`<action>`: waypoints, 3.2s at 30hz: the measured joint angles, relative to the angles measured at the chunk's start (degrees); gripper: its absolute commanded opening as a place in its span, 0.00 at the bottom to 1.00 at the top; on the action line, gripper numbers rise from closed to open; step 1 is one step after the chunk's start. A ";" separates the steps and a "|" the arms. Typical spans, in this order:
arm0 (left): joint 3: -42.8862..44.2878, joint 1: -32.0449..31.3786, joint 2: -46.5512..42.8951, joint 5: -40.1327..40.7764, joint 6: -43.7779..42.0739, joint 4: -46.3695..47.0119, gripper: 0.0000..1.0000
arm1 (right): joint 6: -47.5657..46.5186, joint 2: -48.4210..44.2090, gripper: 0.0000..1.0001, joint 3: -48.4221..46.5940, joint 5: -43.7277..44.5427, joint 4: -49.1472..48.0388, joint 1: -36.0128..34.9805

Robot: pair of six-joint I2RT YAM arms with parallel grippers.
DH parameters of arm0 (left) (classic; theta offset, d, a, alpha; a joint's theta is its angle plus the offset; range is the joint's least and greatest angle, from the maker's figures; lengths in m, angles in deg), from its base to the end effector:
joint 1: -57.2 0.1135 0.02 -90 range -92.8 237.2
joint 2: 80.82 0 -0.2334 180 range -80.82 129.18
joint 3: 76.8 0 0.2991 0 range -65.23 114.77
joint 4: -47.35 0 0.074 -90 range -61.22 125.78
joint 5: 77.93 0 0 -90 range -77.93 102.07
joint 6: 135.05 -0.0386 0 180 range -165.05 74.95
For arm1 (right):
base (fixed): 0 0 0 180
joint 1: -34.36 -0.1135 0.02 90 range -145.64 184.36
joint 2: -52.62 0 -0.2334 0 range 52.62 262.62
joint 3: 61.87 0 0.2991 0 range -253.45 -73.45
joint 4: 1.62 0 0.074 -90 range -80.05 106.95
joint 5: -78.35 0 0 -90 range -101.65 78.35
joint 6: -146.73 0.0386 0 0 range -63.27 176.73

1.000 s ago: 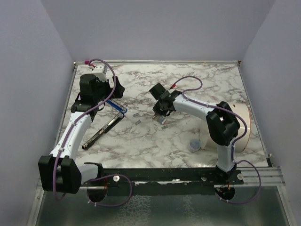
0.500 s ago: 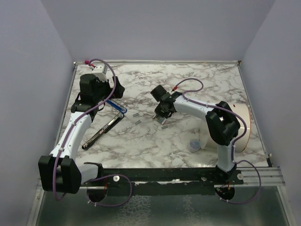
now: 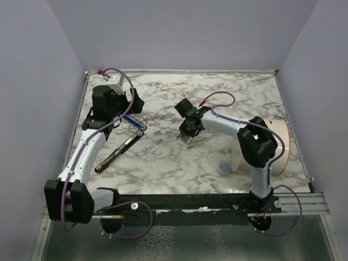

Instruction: Unload the staples from the stapler

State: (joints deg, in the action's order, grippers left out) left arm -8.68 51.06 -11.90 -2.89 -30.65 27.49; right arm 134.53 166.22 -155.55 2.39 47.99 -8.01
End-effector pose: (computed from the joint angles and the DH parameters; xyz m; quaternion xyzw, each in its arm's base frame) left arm 0.3362 -0.0462 0.2878 0.0151 0.8187 -0.2059 0.5359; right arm 0.3267 0.2853 0.1211 0.3179 0.9238 0.0929 0.1922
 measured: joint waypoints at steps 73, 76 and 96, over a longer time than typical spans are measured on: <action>-0.07 -0.59 2.10 -2.38 0.52 1.36 0.96 | -38.69 -25.99 0.77 23.10 -4.81 -20.06 3.37; -0.13 -1.70 4.04 -4.72 1.01 2.95 0.96 | -46.58 -28.46 0.82 24.46 -10.10 -24.20 5.90; -0.22 -16.61 32.83 -19.78 14.21 11.34 0.74 | -59.63 -17.84 0.57 21.46 -32.57 -23.96 11.08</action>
State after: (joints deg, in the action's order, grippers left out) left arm -8.89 34.45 20.93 -22.67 -16.45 38.83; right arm 74.90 148.39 -134.09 -30.18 24.04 3.07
